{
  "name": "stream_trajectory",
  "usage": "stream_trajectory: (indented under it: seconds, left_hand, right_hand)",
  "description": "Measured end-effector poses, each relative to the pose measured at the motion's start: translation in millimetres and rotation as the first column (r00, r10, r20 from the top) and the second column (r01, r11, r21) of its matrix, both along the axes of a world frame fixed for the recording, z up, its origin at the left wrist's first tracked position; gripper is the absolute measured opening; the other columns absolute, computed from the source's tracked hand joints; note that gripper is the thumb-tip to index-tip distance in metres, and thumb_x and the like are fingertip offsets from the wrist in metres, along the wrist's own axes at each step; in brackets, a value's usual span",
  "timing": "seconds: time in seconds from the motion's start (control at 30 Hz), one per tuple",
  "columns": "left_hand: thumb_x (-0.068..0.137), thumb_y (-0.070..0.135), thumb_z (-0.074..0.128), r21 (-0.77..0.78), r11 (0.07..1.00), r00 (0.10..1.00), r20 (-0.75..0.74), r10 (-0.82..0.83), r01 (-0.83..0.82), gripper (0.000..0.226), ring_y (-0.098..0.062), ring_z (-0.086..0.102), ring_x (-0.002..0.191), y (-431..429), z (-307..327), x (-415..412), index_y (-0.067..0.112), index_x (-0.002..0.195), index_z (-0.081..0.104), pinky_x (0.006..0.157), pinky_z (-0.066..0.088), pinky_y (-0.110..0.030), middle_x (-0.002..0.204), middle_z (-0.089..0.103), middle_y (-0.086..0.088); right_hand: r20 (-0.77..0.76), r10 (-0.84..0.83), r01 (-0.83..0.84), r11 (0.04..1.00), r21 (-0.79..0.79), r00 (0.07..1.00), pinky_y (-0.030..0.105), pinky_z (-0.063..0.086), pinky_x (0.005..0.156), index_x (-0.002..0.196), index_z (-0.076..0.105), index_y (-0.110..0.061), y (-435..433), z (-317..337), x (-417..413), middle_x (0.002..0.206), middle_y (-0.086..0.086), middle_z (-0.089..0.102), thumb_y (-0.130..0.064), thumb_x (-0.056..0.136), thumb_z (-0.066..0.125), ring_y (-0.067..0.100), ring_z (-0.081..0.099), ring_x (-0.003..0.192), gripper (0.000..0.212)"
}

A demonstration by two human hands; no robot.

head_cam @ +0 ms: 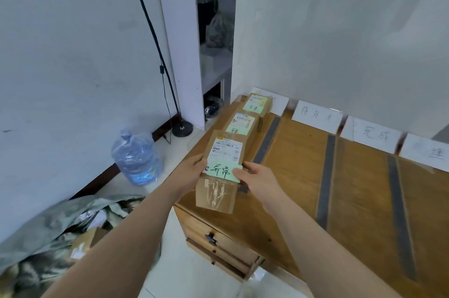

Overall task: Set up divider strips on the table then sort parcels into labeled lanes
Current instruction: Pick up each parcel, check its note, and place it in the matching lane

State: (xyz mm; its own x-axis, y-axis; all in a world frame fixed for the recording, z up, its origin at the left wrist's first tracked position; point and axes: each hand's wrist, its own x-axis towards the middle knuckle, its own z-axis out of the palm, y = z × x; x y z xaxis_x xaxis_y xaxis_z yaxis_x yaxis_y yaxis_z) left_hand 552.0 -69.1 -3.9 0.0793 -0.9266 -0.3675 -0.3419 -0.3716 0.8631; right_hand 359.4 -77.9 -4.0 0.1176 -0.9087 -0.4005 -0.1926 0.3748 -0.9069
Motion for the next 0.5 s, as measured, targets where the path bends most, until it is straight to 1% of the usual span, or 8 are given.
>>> stream_trajectory:
  seconds: [0.07, 0.1, 0.17, 0.23, 0.3, 0.4, 0.47, 0.5]
  left_hand:
    - [0.103, 0.033, 0.04, -0.004, 0.999, 0.998, 0.041, -0.043, 0.044, 0.027, -0.017, 0.069, 0.094, -6, -9, 8, 0.033, 0.118, 0.062, 0.093, 0.052, -0.041, 0.1, 0.075, 0.012]
    - [0.103, 0.032, 0.041, -0.006, 0.998, 0.997, 0.053, -0.061, 0.062, 0.029, -0.017, 0.068, 0.097, -10, -14, 12, 0.03, 0.126, 0.059, 0.095, 0.052, -0.042, 0.107, 0.073, 0.009]
    - [0.103, 0.028, 0.043, 0.012, 0.995, 0.992, 0.075, -0.101, 0.101, 0.032, -0.02, 0.067, 0.103, -19, -21, 20, 0.025, 0.132, 0.056, 0.096, 0.052, -0.043, 0.116, 0.071, 0.003]
    - [0.104, 0.025, 0.043, 0.041, 0.99, 0.987, 0.084, -0.141, 0.138, 0.029, -0.023, 0.067, 0.106, -26, -29, 27, 0.022, 0.129, 0.057, 0.096, 0.053, -0.044, 0.12, 0.07, 0.0]
    - [0.104, 0.023, 0.044, 0.069, 0.983, 0.982, 0.073, -0.172, 0.167, 0.032, -0.023, 0.067, 0.108, -31, -37, 34, 0.019, 0.134, 0.054, 0.095, 0.054, -0.045, 0.123, 0.069, -0.002]
    - [0.104, 0.022, 0.044, 0.089, 0.97, 0.971, 0.066, -0.23, 0.224, 0.038, -0.02, 0.067, 0.109, -40, -48, 44, 0.015, 0.141, 0.048, 0.092, 0.056, -0.042, 0.127, 0.067, -0.004]
    - [0.104, 0.022, 0.043, 0.079, 0.96, 0.957, 0.083, -0.277, 0.27, 0.035, -0.017, 0.067, 0.106, -46, -54, 50, 0.016, 0.137, 0.051, 0.086, 0.058, -0.035, 0.125, 0.068, -0.002]
    - [0.104, 0.022, 0.042, 0.075, 0.953, 0.95, 0.094, -0.298, 0.292, 0.033, -0.016, 0.067, 0.104, -49, -56, 52, 0.017, 0.135, 0.052, 0.08, 0.059, -0.028, 0.125, 0.068, -0.001]
  right_hand:
    - [-0.013, -0.026, 0.027, 0.999, 0.034, 1.0, 0.027, 0.058, 0.079, 0.126, 0.061, -0.016, -5, -12, 9, 0.101, -0.008, 0.073, -0.018, 0.089, 0.069, 0.01, 0.07, 0.091, 0.038]
    - [-0.021, -0.04, 0.04, 0.998, 0.043, 0.999, 0.027, 0.058, 0.079, 0.125, 0.061, -0.016, -7, -18, 13, 0.098, -0.009, 0.074, -0.017, 0.088, 0.069, 0.01, 0.07, 0.09, 0.038]
    - [-0.043, -0.073, 0.075, 0.996, 0.051, 0.996, 0.02, 0.057, 0.068, 0.123, 0.062, -0.017, -11, -27, 21, 0.089, -0.014, 0.072, -0.016, 0.088, 0.07, 0.006, 0.069, 0.086, 0.036]
    - [-0.064, -0.115, 0.119, 0.991, 0.066, 0.991, 0.017, 0.054, 0.061, 0.122, 0.062, -0.017, -12, -35, 30, 0.086, -0.015, 0.071, -0.015, 0.087, 0.071, 0.004, 0.069, 0.084, 0.037]
    - [-0.095, -0.142, 0.15, 0.985, 0.084, 0.985, 0.017, 0.053, 0.059, 0.124, 0.061, -0.015, -12, -43, 40, 0.089, -0.012, 0.071, -0.014, 0.086, 0.071, 0.005, 0.068, 0.084, 0.039]
    - [-0.138, -0.184, 0.199, 0.975, 0.099, 0.973, 0.016, 0.051, 0.061, 0.132, 0.056, -0.01, -13, -54, 54, 0.106, -0.003, 0.072, -0.013, 0.086, 0.071, 0.008, 0.068, 0.089, 0.048]
    - [-0.153, -0.211, 0.229, 0.967, 0.114, 0.966, 0.017, 0.052, 0.061, 0.137, 0.051, -0.01, -14, -60, 60, 0.113, 0.001, 0.071, -0.013, 0.087, 0.07, 0.009, 0.068, 0.089, 0.054]
    - [-0.159, -0.22, 0.24, 0.963, 0.119, 0.962, 0.017, 0.053, 0.06, 0.137, 0.051, -0.011, -14, -62, 63, 0.113, 0.002, 0.071, -0.013, 0.087, 0.07, 0.008, 0.068, 0.087, 0.053]
